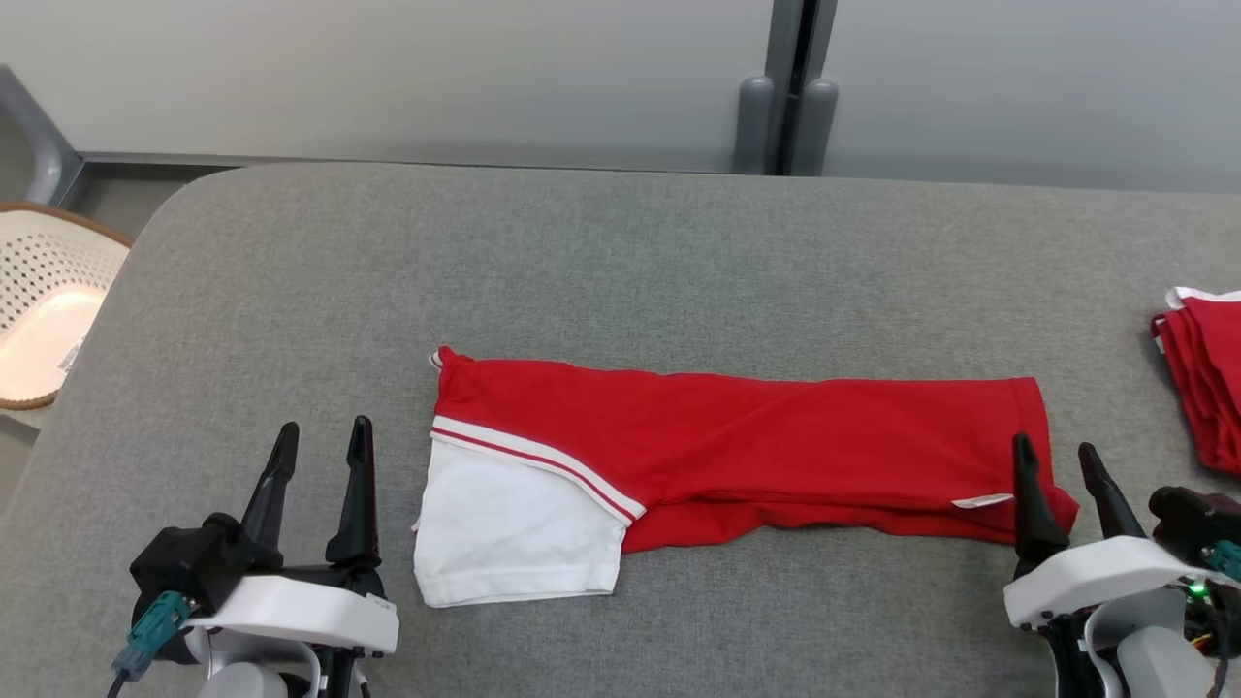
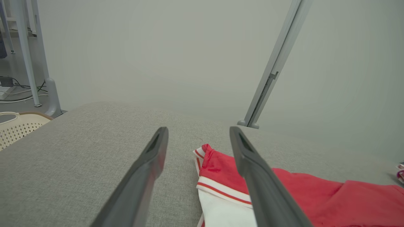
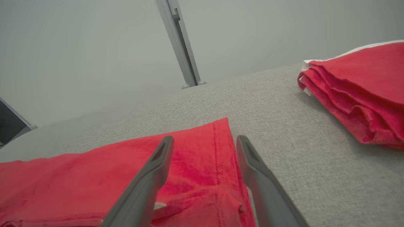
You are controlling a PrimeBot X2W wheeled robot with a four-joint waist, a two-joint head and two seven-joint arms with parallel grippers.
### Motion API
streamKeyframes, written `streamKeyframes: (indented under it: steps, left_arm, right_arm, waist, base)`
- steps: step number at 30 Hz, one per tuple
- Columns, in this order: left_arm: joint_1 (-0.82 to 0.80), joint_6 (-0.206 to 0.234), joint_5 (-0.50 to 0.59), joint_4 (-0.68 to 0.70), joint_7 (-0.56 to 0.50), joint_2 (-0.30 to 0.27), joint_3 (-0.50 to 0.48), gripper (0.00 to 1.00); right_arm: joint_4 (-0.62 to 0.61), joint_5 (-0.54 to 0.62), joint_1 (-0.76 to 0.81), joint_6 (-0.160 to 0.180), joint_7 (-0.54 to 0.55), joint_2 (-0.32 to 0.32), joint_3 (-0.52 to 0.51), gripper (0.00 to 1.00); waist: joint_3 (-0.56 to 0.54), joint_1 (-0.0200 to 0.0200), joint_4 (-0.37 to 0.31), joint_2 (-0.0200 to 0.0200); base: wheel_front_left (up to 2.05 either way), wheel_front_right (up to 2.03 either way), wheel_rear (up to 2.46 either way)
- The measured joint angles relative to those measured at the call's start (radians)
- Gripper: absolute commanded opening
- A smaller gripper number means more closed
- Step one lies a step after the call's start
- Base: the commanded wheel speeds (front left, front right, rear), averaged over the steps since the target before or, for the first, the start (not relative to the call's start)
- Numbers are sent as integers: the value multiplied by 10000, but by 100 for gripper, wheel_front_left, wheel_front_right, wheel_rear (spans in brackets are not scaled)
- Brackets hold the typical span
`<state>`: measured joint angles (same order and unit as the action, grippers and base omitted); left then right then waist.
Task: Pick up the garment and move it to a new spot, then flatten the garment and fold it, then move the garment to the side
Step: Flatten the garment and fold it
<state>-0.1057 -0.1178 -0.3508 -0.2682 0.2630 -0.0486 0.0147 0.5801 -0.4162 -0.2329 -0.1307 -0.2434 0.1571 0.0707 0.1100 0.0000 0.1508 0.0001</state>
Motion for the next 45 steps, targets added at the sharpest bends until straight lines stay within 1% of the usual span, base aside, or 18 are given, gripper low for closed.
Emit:
streamKeyframes:
  steps: [3,6,10,16,25,26,27,33,36,40,45]
  left_arm:
    - [-57,-15,-8,-58,2,-2,138,100]
    - [-74,-42,-17,-130,2,-2,232,100]
    - [-107,-54,-29,-222,2,-2,320,100]
    - [-105,-58,-6,-267,2,-2,297,100]
    - [-90,-86,59,-270,2,-2,303,100]
    - [-85,-86,59,-270,2,-2,307,100]
    - [-85,-86,59,-270,2,-2,307,100]
    - [-53,-86,59,-267,2,-2,284,100]
    - [-51,-88,54,-278,2,0,257,100]
    - [-50,-88,-15,-307,2,0,238,100]
    - [-12,-88,-61,-368,2,0,259,100]
  right_arm:
    - [924,-94,-522,0,113,-102,-518,100]
    - [1741,-21,-898,0,194,-167,-817,100]
    - [2709,42,-1186,0,268,-380,-855,100]
    - [3501,-31,-1393,0,268,-485,-723,100]
    - [4428,240,-1726,-13,-27,-541,-966,100]
    - [4485,240,-1762,-13,-29,-556,-934,47]
    - [4485,240,-1762,-13,-29,-556,-934,0]
    - [4642,121,-1836,-6,-33,-619,-587,0]
    - [4679,52,-1872,-17,-65,-476,-610,0]
    - [4811,63,-1867,-17,-119,42,-869,0]
    - [5049,299,-1807,-15,-136,895,-1557,0]
  waist:
    - [202,0,150,0]
    - [339,0,289,0]
    - [346,0,426,0]
    - [202,0,405,0]
    - [41,0,252,0]
    - [30,0,241,0]
    - [30,0,241,0]
    - [7,0,127,0]
    - [-14,0,69,0]
    - [-63,0,-2,0]
    - [-170,0,-96,0]
  base:
    - [0,0,0]
    - [0,0,0]
    - [0,0,0]
    - [0,0,0]
    - [0,0,0]
    - [0,0,0]
    - [0,0,0]
    - [0,0,0]
    - [0,0,0]
    - [0,0,0]
    - [0,0,0]
